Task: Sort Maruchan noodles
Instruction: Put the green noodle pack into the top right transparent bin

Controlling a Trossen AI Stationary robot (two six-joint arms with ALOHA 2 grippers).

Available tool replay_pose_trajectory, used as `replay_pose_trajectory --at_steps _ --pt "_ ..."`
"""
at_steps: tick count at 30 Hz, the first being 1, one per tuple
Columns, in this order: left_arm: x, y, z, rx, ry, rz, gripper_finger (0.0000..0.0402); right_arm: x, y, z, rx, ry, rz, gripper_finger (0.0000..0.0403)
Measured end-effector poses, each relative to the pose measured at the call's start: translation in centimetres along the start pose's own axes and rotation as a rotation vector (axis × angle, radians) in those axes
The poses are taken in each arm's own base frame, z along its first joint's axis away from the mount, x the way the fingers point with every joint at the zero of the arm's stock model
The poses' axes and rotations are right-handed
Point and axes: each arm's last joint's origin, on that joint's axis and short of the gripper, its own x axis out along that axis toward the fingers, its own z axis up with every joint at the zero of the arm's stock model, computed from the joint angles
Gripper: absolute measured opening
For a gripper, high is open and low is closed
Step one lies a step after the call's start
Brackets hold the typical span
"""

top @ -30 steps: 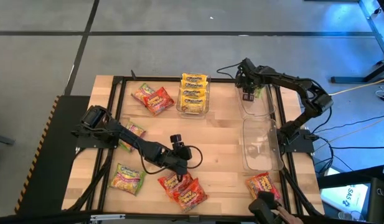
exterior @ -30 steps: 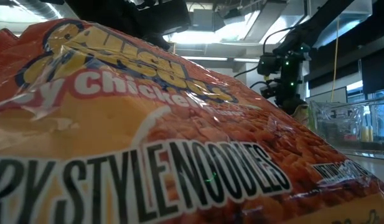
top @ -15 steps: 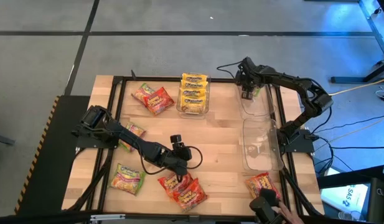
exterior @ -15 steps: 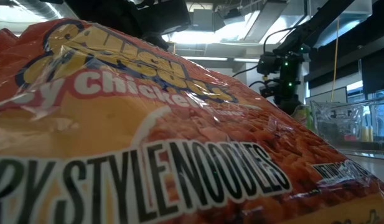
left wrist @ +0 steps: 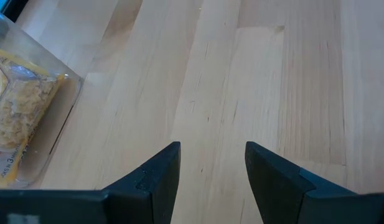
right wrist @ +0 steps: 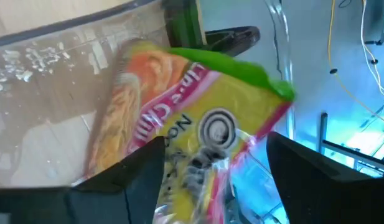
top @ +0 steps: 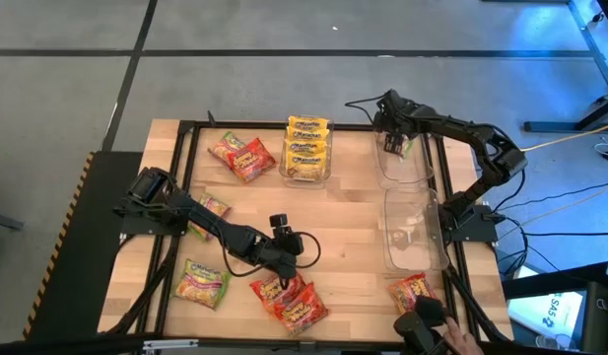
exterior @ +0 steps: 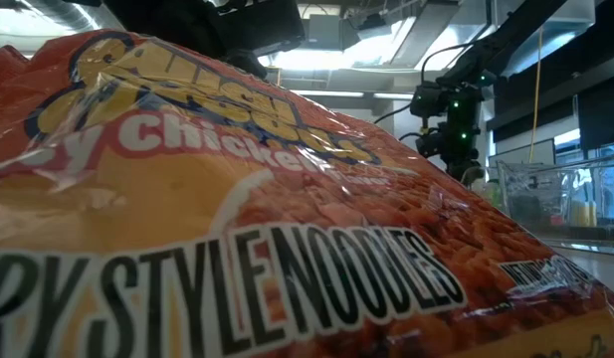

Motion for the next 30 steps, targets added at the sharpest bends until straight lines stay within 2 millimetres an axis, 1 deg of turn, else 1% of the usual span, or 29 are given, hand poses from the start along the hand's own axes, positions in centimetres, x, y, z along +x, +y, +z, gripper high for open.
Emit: replay_pose_trajectory --at_steps 4,9,11,14,18,20,23,27,30 --pt "0.0 0.0 0.0 0.0 0.0 0.0 0.0174 0.0 -0.1 0.1 0.013 -0.007 -0.019 0.025" --pt "0.0 0.0 0.0 -0.001 -0.001 -0.001 0.0174 0.0 0.0 0.3 0.019 -0.056 0.031 0.025" --pt "0.0 0.0 0.0 -0.001 -0.001 -0.001 0.0174 0.0 0.0 0.3 0.019 -0.052 0.026 0.025" --pt "0.0 0.0 0.0 0.0 -0.001 -0.001 0.0174 -0.1 -0.1 0.1 0.036 0.0 -0.016 0.025" --pt "0.0 0.0 0.0 0.0 0.0 0.0 0.0174 -0.9 -0.5 -0.4 0.08 0.111 -0.034 0.025" --pt "0.0 0.0 0.0 0.0 -0.001 0.0 0.0174 -1.3 -0.5 -0.7 0.122 0.159 -0.011 0.0248" --pt "0.0 0.0 0.0 0.0 -0.001 0.0 0.0174 -1.5 -0.1 -1.1 0.195 0.18 0.06 0.024" --pt "0.0 0.0 0.0 0.0 -0.001 0.0 0.0174 -1.0 1.1 -1.5 0.24 0.16 0.184 0.0223" --pt "0.0 0.0 0.0 0.0 -0.001 0.0 0.0174 -0.6 1.8 -1.8 0.239 0.162 0.222 0.0204"
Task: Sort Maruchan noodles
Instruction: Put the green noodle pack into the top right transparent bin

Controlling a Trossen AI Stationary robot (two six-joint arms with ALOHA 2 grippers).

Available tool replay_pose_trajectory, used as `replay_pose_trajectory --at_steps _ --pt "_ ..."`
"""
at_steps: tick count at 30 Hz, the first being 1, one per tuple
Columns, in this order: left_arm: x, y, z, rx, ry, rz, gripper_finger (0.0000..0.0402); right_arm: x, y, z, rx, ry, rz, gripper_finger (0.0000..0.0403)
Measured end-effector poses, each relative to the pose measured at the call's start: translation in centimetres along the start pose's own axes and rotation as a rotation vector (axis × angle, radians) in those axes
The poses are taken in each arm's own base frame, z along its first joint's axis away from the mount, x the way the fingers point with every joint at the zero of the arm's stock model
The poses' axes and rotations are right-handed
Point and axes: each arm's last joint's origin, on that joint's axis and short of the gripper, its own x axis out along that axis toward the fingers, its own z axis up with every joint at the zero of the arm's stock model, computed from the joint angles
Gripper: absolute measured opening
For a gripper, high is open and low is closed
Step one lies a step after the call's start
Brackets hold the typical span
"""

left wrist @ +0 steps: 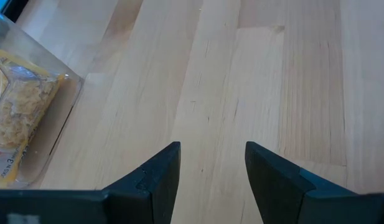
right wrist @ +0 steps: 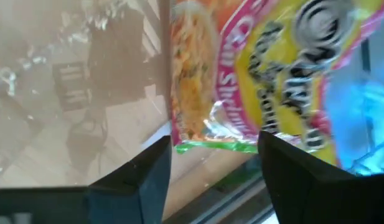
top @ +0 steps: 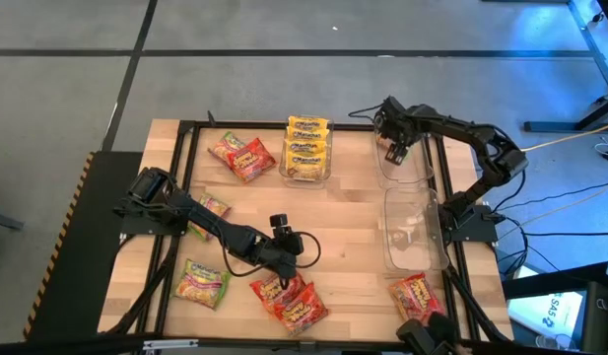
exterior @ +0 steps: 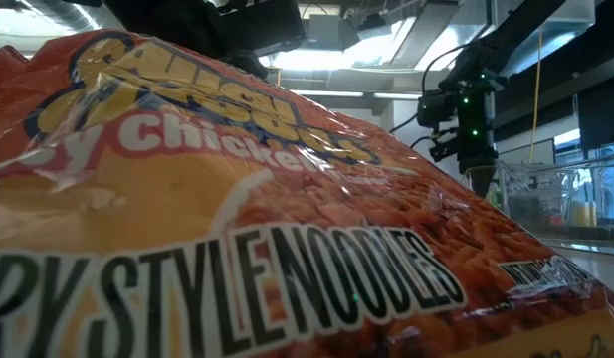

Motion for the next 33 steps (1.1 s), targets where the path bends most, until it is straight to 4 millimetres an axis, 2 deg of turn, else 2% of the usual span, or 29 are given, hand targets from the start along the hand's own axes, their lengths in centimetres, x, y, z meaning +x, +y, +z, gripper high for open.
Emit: replay_pose_trajectory --at_steps 7,12,19,24,33 --pt "0.0 0.0 0.0 0.0 -0.006 0.017 0.0174 1.3 0.7 -0.5 -0.02 -0.003 0.014 0.0152" --pt "0.0 0.1 0.0 0.0 -0.007 0.021 0.0174 1.9 0.7 -0.4 -0.037 -0.038 -0.043 0.0132" --pt "0.0 0.1 0.0 0.0 -0.008 0.021 0.0174 1.9 -0.2 0.7 0.017 -0.117 -0.208 0.0127" --pt "0.0 0.1 0.0 0.0 -0.007 0.021 0.0174 1.8 -0.2 0.9 0.013 -0.144 -0.206 0.0127" --pt "0.0 0.1 0.0 0.0 -0.008 0.022 0.0174 1.3 -0.5 0.8 -0.007 -0.093 -0.232 0.0127"
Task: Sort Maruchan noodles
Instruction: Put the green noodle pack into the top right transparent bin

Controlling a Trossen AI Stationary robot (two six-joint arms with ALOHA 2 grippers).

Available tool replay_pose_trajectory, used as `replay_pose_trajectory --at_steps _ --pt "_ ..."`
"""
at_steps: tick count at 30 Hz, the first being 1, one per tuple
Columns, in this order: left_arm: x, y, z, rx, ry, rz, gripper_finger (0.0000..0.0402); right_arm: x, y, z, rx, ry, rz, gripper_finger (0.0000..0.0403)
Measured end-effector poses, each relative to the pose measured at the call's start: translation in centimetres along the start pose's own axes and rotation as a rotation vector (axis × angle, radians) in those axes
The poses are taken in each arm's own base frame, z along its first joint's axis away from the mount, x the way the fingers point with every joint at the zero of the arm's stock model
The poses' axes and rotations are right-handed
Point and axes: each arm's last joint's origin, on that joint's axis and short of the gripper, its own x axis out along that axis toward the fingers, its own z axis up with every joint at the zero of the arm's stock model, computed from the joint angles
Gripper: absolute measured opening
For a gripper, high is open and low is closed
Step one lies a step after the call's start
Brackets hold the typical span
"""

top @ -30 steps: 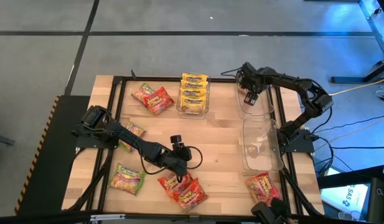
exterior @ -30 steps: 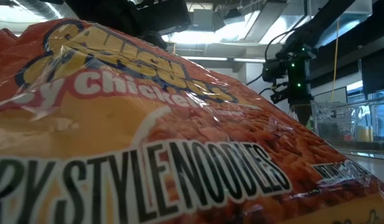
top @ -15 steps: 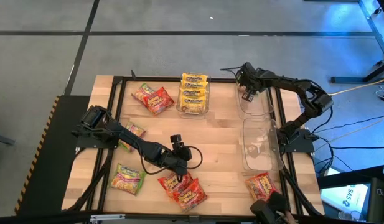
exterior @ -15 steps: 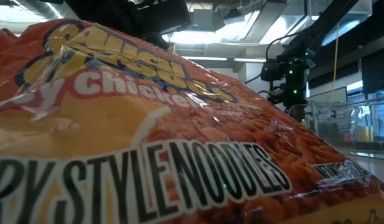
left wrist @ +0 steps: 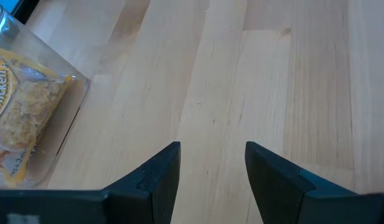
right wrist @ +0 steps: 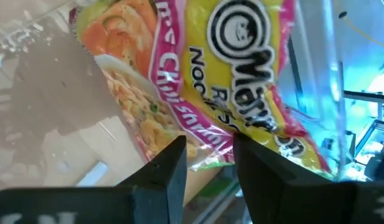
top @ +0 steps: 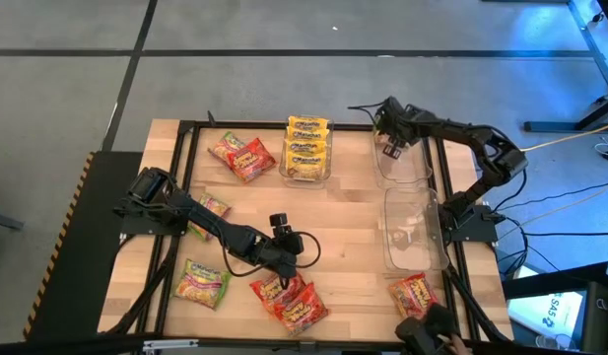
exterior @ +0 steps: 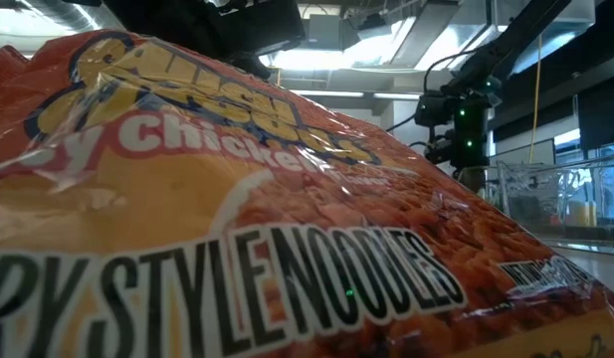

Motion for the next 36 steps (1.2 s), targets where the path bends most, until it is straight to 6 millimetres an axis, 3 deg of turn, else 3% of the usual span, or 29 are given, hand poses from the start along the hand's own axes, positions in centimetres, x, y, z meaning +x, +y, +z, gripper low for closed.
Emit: replay_pose_trajectory --at_steps 6,13,21,28,32,36 --pt "0.0 0.0 0.0 0.0 0.0 0.0 0.0174 -2.9 -1.5 -0.1 0.086 -0.031 0.006 0.0127" --pt "0.0 0.0 0.0 0.0 0.0 0.0 0.0174 -8.5 -1.6 -0.8 0.141 -0.194 -0.022 0.0127" --pt "0.0 0.0 0.0 0.0 0.001 -0.001 0.0174 -10.9 -1.0 -1.5 0.159 -0.271 0.016 0.0127" --pt "0.3 0.3 0.5 -0.033 -0.035 0.022 0.0174 -14.9 3.2 -1.0 0.123 -0.463 0.224 0.0127" --pt "0.5 0.9 0.7 -0.058 -0.056 0.093 0.0174 -17.2 7.6 -0.8 0.057 -0.624 0.355 0.0126" --pt "-0.5 1.4 1.3 -0.079 -0.07 0.074 0.0177 -18.1 12.5 -1.3 -0.043 -0.779 0.413 0.0126"
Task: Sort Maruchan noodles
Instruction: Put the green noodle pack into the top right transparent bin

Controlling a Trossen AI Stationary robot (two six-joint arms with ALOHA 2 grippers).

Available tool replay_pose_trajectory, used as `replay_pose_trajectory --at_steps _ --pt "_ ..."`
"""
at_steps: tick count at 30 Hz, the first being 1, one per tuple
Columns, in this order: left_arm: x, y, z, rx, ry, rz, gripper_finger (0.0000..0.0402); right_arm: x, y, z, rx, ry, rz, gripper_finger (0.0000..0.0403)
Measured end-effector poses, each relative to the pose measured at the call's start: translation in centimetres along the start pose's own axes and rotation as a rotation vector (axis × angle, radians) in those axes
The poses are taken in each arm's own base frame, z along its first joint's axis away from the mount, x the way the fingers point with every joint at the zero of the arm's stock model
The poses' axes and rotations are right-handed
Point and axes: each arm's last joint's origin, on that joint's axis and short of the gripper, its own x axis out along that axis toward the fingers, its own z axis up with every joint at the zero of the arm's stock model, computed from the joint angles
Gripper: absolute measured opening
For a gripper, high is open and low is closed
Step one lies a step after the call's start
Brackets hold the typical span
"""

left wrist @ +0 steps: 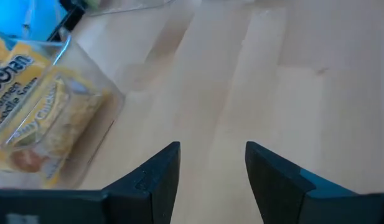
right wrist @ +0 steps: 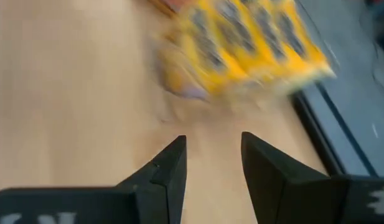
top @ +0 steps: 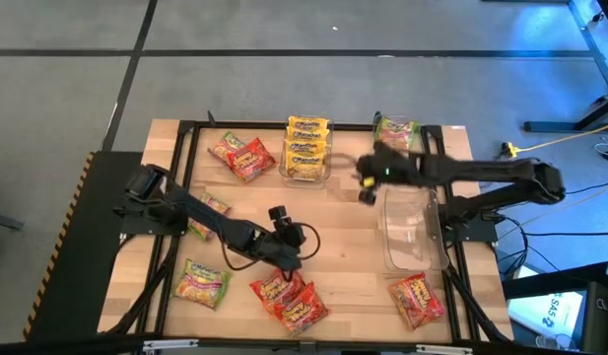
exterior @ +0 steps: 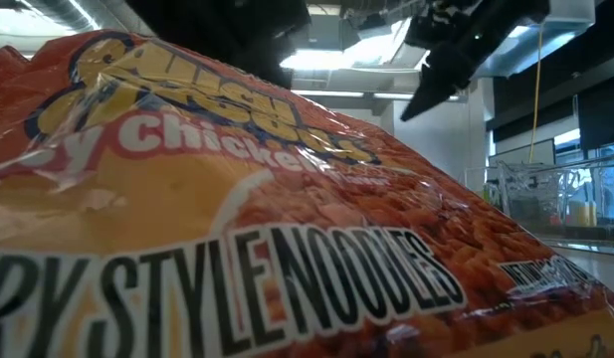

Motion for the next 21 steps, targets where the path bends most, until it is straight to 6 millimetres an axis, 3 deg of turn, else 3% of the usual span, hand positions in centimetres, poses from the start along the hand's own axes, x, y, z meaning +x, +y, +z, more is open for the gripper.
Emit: replay_pose_trajectory --at_steps 4,9,15,21 --pt "-2.0 1.6 0.9 -0.072 0.021 -0.008 0.0192 0.7 3.7 -1.1 -0.053 -0.153 0.069 0.0126" --pt "-5.0 4.9 1.2 -0.233 0.112 0.036 0.0234 1.0 6.4 -2.4 -0.064 -0.332 0.164 0.0126" --pt "-7.5 8.8 -0.3 -0.503 0.323 0.173 0.0279 1.6 7.7 -3.6 -0.103 -0.394 0.263 0.0127" --pt "-8.2 11.4 -2.5 -0.692 0.637 0.387 0.0279 3.0 8.4 -4.4 -0.136 -0.345 0.278 0.0127"
